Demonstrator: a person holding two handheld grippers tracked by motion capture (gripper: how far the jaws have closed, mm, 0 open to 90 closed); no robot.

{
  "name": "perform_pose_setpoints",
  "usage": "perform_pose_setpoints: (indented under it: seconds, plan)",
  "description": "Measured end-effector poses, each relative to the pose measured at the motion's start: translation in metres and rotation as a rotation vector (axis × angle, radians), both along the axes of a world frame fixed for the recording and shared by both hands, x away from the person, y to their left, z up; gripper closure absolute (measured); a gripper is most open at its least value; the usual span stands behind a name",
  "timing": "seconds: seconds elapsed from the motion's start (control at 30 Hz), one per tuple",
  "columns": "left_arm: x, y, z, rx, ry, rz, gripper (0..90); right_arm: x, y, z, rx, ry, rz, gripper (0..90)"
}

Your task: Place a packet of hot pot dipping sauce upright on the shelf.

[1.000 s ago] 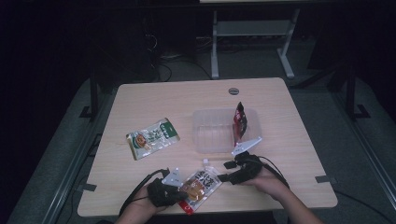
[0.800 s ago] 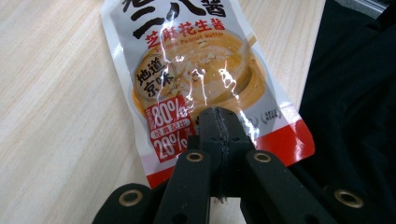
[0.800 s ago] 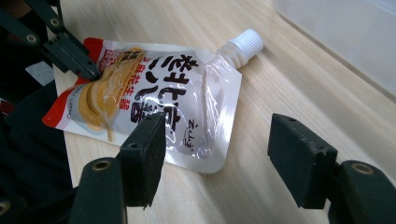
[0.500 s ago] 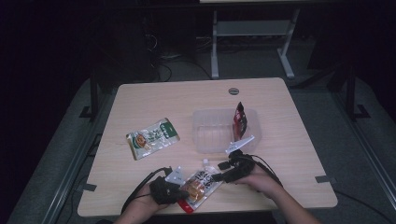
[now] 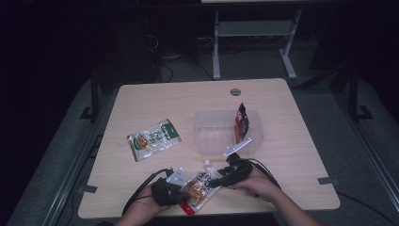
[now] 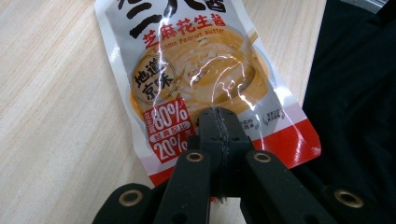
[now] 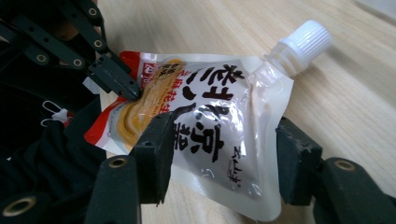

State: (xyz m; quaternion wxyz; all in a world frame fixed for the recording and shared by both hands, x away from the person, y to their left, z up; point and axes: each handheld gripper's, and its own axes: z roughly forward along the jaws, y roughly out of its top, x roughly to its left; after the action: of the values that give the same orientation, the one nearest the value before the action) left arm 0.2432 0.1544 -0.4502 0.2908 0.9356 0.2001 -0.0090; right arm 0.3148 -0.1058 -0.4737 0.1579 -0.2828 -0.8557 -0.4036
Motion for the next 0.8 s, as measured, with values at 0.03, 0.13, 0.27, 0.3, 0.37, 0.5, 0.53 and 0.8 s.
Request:
perform_pose_setpoints:
  seconds: [0.03,0.13,0.27,0.3,0.37,0.5,0.53,0.8]
  plan:
    - [0.0,0.0,0.0,0.003,0.002,0.0,89.9,-0.001,0.002,0.0,0.01,0.023,-0.003,46.1]
    - [0.001,0.0,0.0,0.002,0.004,0.001,89.9,-0.001,0.004,0.0,0.013,0.012,0.007,46.6]
    - [0.001,0.0,0.0,0.002,0.003,-0.001,89.9,0.0,0.004,-0.002,0.016,0.011,0.006,54.4]
    - [0.001,0.0,0.0,-0.001,0.004,-0.001,89.9,0.001,0.004,-0.002,0.015,0.018,0.001,56.7]
    - [0.001,0.0,0.0,-0.001,0.003,-0.002,89.9,0.002,0.003,-0.004,0.02,0.018,-0.001,61.4]
    - [0.001,0.0,0.0,-0.001,0.004,-0.003,89.9,0.002,0.002,-0.001,0.012,-0.002,-0.005,73.0]
    - [0.002,0.0,0.0,0.0,0.004,-0.004,89.9,0.002,0.002,-0.001,0.029,-0.003,-0.004,77.7]
    - [0.002,0.001,0.0,-0.002,0.003,-0.013,89.9,-0.005,0.004,0.009,0.034,-0.096,0.053,89.2]
